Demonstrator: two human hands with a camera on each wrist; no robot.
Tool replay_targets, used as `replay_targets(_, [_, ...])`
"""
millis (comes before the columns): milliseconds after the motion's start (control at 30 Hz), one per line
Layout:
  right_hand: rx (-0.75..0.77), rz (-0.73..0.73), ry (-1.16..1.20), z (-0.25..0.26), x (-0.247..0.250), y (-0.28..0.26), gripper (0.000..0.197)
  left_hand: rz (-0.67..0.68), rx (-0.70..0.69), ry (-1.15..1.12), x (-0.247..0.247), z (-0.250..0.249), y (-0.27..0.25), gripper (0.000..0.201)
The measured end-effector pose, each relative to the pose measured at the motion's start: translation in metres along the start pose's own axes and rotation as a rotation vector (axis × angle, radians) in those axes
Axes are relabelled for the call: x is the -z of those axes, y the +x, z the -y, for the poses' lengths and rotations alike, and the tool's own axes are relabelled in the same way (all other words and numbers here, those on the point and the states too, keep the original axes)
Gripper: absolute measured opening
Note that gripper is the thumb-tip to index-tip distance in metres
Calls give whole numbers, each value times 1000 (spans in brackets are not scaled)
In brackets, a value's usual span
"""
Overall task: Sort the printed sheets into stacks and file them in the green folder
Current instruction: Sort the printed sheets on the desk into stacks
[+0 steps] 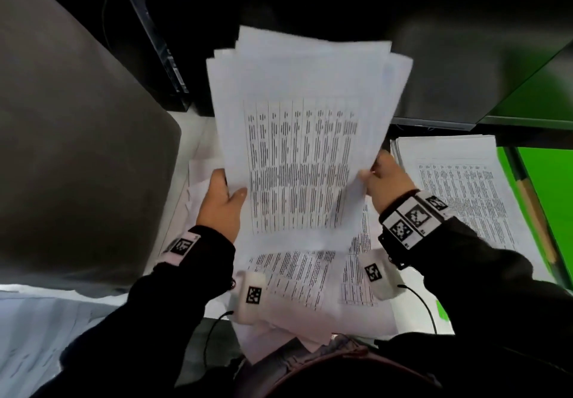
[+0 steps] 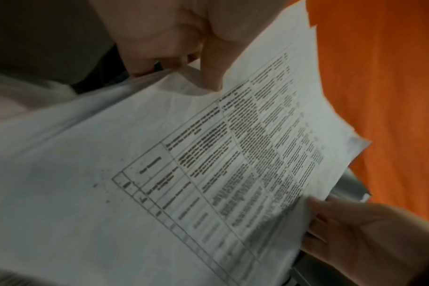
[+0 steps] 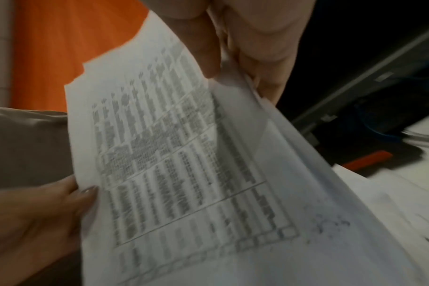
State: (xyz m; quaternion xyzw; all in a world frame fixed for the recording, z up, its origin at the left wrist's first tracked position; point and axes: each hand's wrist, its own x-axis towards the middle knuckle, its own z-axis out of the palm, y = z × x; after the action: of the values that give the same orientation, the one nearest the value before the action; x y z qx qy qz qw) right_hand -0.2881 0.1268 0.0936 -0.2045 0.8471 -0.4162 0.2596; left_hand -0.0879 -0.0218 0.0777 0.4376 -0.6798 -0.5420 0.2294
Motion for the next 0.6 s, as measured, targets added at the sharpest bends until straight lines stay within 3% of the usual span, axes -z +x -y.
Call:
replay_targets(133, [176, -50, 213, 28, 5, -29, 33, 2, -68, -147, -3, -26, -5, 37])
replay_targets(333, [92, -2, 123, 26, -15, -46, 43, 19, -107, -158, -21, -27, -16, 35])
replay_targets(600, [85, -27, 200, 21, -9, -41, 46, -24, -108, -201, -21, -22, -17, 33])
